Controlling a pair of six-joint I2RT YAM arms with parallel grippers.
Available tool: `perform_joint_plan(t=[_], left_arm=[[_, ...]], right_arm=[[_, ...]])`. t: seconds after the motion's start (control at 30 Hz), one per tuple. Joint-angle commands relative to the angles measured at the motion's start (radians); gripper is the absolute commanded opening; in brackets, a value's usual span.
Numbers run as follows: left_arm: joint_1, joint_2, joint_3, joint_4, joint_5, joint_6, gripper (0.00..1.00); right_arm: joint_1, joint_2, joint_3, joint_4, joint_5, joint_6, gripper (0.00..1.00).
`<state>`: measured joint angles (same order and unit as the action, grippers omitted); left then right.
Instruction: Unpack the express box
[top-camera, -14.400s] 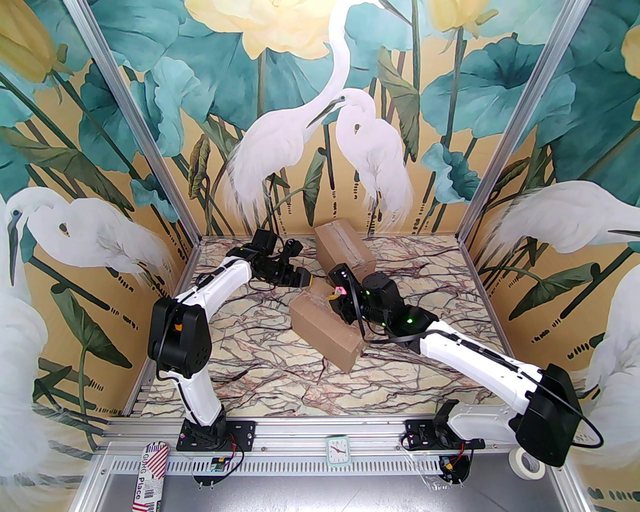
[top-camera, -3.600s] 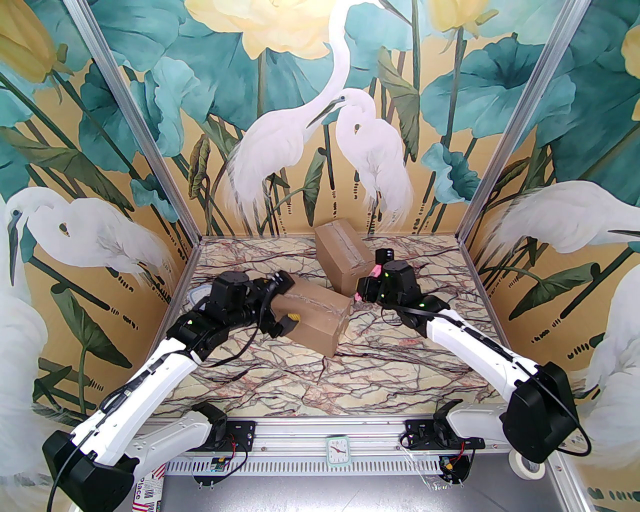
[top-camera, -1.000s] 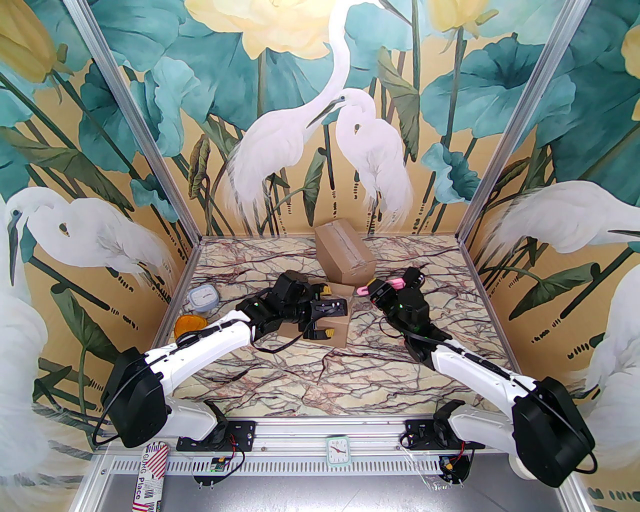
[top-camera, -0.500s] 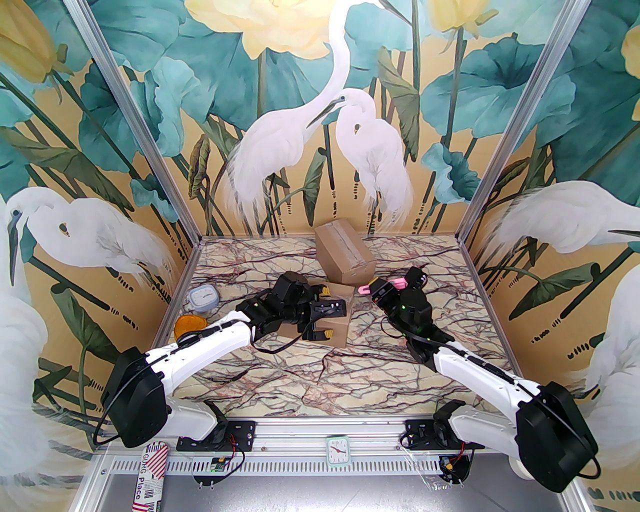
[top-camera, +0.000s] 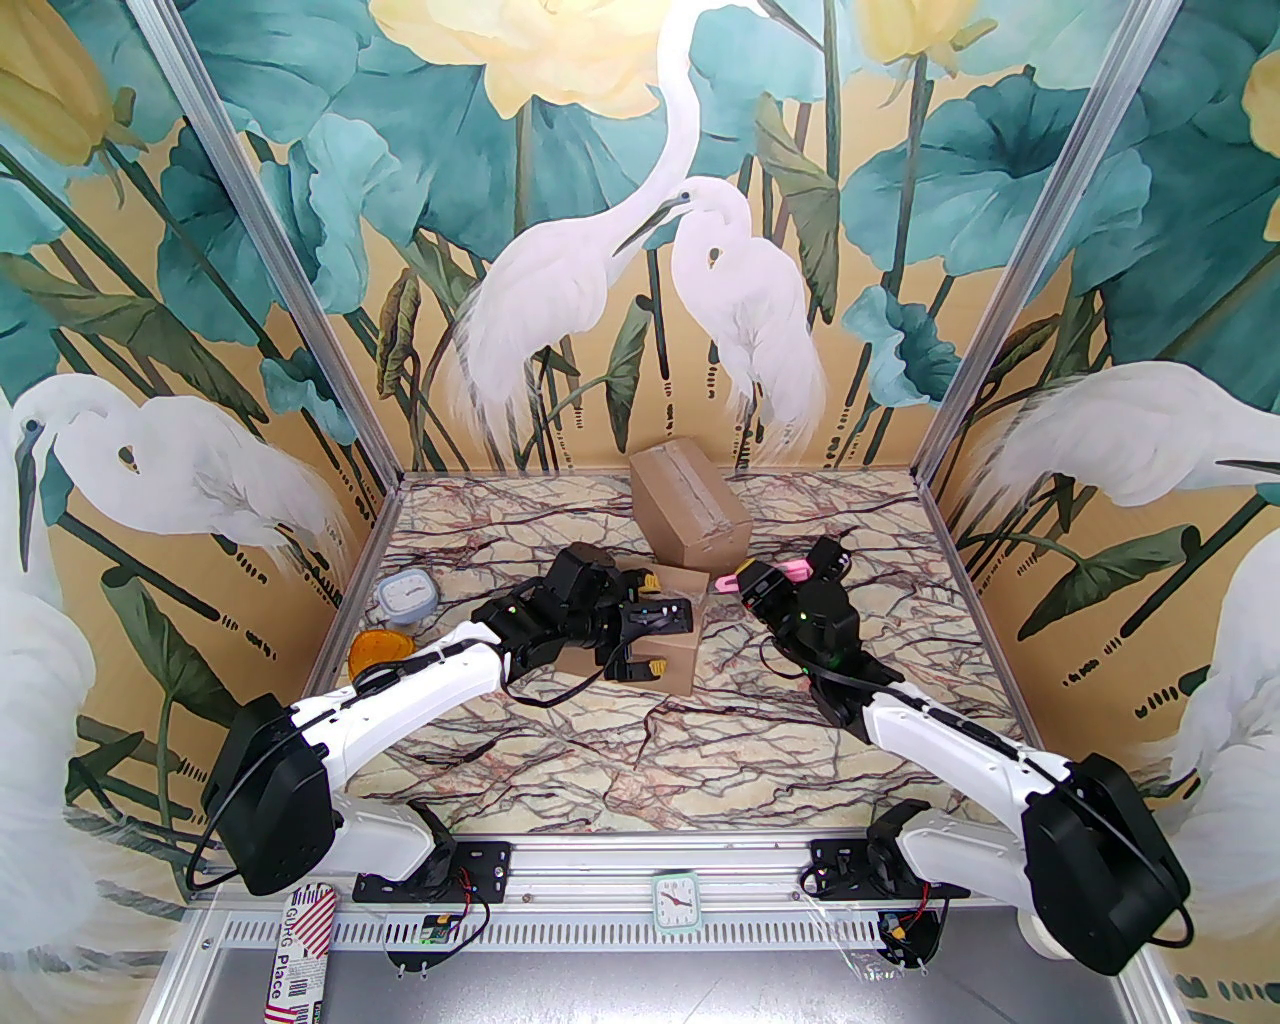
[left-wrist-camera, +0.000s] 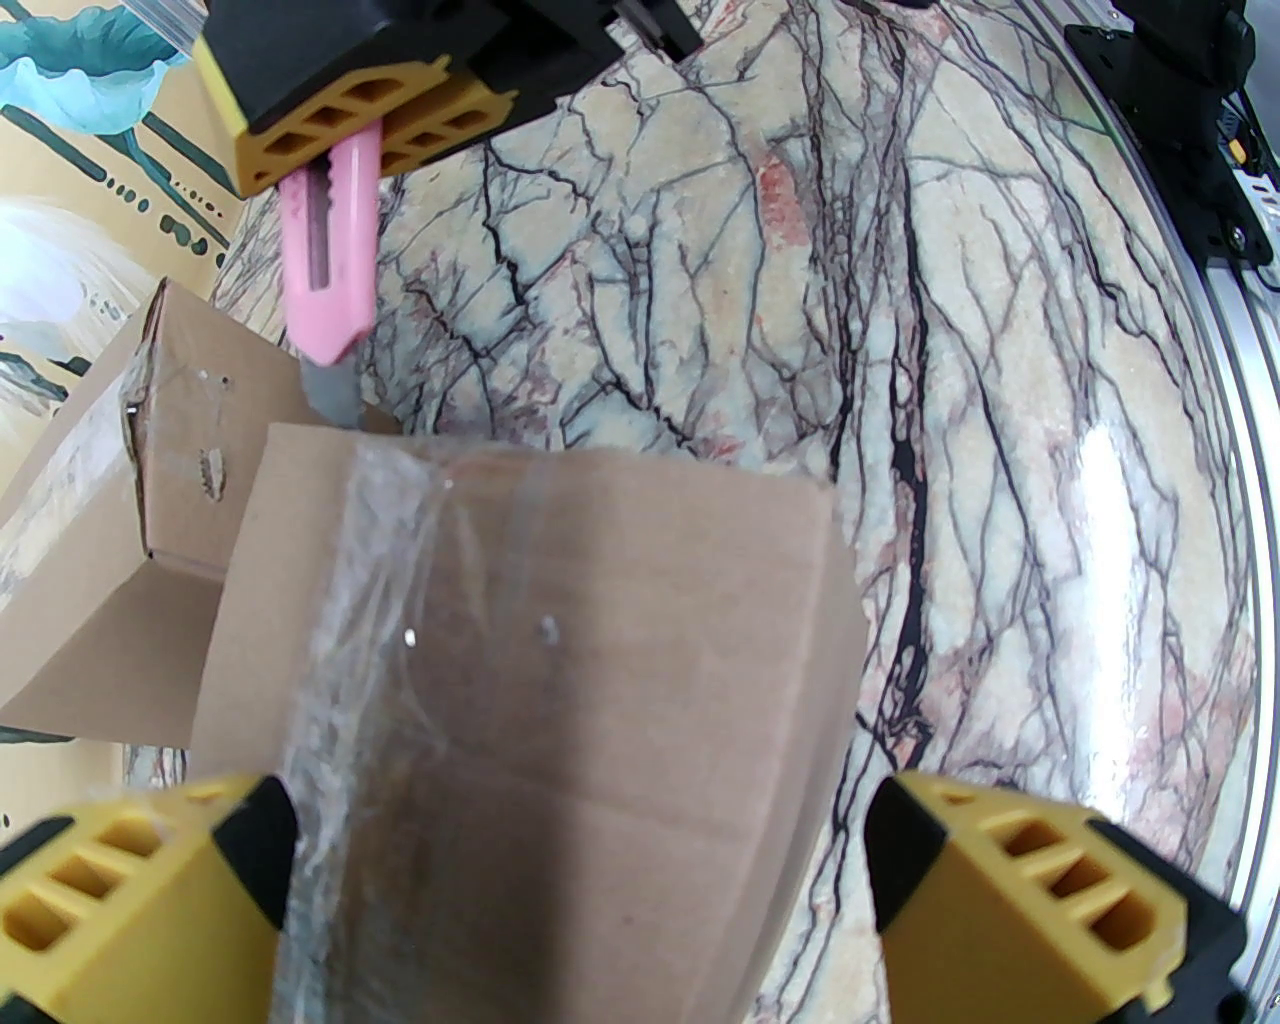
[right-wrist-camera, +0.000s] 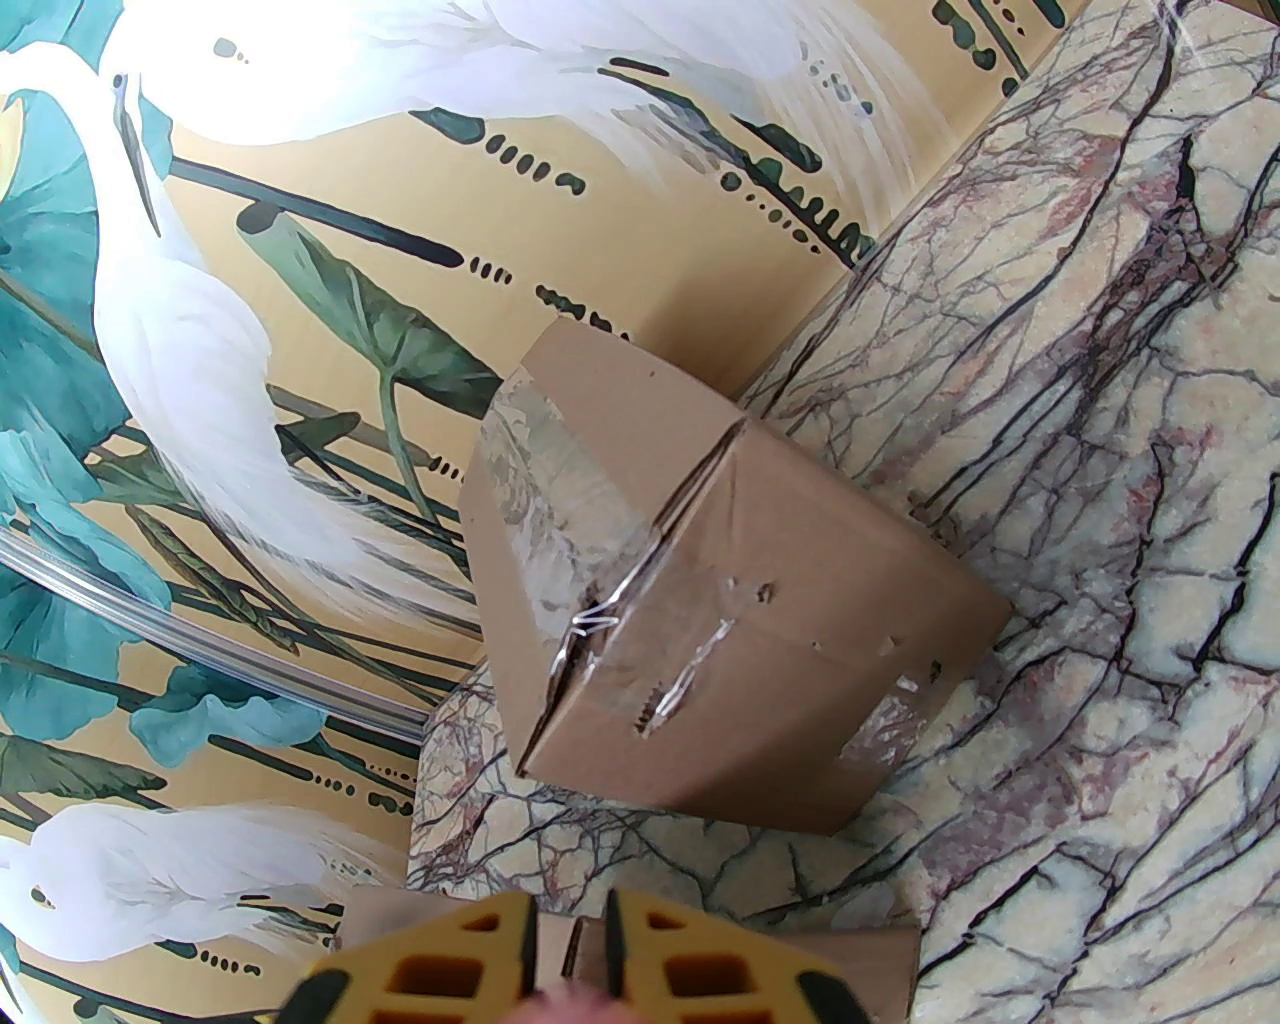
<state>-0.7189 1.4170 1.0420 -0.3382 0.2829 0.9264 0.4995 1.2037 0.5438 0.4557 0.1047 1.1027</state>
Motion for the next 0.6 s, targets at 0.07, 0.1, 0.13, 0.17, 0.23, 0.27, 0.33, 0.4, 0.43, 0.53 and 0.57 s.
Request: perform_joint_plan(t=[0.07, 0.1, 0.13, 0.17, 0.23, 0.27, 0.33, 0.4, 0.43, 0.53, 0.57], left_arm=[[0.008, 0.008, -0.012, 0.032, 0.009, -0.020, 1.00], [0.008, 0.011, -0.012, 0.037, 0.010, -0.020, 1.00], [0.009, 0.015, -0.011, 0.043, 0.012, -0.021, 1.00], [0.010, 0.019, -0.010, 0.049, 0.014, -0.020, 1.00], [0.014, 0.031, -0.007, 0.056, 0.021, -0.022, 1.00], [0.016, 0.036, -0.003, 0.057, 0.025, -0.021, 1.00], [0.023, 0.047, 0.003, 0.058, 0.034, -0.020, 1.00], [0.029, 0.054, 0.009, 0.056, 0.041, -0.018, 1.00], [0.031, 0.057, 0.011, 0.057, 0.043, -0.017, 1.00], [0.040, 0.064, 0.015, 0.057, 0.052, -0.011, 1.00], [0.043, 0.066, 0.015, 0.057, 0.052, -0.011, 1.00]], right_arm=[[-0.003, 0.029, -0.014, 0.056, -0.027, 0.016, 0.00], [-0.004, 0.027, -0.015, 0.059, -0.029, 0.018, 0.00], [-0.003, 0.022, -0.019, 0.062, -0.032, 0.020, 0.00], [-0.003, 0.020, -0.020, 0.064, -0.036, 0.022, 0.00], [-0.003, 0.012, -0.023, 0.064, -0.049, 0.029, 0.00], [-0.003, 0.010, -0.027, 0.069, -0.057, 0.033, 0.00], [-0.003, 0.004, -0.036, 0.071, -0.074, 0.054, 0.00], [-0.004, 0.001, -0.039, 0.072, -0.093, 0.070, 0.00], [-0.008, 0.001, -0.038, 0.073, -0.107, 0.077, 0.00], [-0.011, 0.006, -0.032, 0.062, -0.155, 0.100, 0.00], [-0.014, 0.007, -0.027, 0.051, -0.171, 0.102, 0.00]])
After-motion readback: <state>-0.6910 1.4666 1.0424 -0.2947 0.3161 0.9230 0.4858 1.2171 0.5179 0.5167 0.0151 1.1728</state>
